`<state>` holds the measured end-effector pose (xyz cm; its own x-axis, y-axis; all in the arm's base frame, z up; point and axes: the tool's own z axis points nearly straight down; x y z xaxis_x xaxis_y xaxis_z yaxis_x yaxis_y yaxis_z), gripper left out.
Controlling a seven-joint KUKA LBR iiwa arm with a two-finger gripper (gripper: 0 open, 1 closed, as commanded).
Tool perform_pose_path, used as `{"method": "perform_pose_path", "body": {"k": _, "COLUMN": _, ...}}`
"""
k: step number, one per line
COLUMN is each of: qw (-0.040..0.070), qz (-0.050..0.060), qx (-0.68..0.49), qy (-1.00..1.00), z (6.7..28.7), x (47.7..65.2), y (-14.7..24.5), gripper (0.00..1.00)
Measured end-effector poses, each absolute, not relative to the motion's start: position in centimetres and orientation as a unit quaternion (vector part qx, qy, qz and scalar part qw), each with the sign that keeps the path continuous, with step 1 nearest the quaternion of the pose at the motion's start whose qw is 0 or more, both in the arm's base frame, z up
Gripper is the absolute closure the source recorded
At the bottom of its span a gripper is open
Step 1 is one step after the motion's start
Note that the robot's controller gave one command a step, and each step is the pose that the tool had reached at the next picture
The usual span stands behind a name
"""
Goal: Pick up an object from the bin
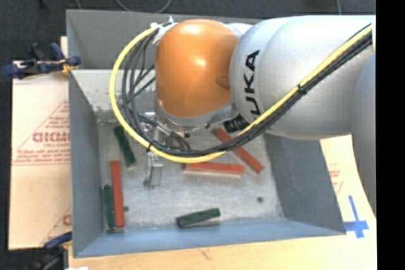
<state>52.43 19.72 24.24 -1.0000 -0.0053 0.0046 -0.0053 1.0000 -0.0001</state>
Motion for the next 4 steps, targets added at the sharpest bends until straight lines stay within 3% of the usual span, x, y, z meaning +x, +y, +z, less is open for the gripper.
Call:
{"method": "perform_pose_path", "body": {"k": 1, "qw": -0.001, "qz": 0.0, "qx": 0.123, "qy": -0.992, "z": 6.8, "x": 64.6, "y": 20.6, "gripper": 0.0}}
{"method": "perform_pose_path", "body": {"k": 2, "qw": -0.004, "qz": -0.001, "qx": 0.04, "qy": -0.999, "z": 10.3, "x": 65.1, "y": 19.1, "gripper": 0.0}}
{"method": "perform_pose_path", "body": {"k": 3, "qw": -0.001, "qz": 0.0, "qx": 0.522, "qy": -0.853, "z": 10.4, "x": 62.8, "y": 20.1, "gripper": 0.0}}
{"method": "perform_pose_path", "body": {"k": 4, "qw": -0.006, "qz": 0.002, "qx": 0.744, "qy": -0.668, "z": 7.3, "x": 64.1, "y": 20.9, "gripper": 0.0}}
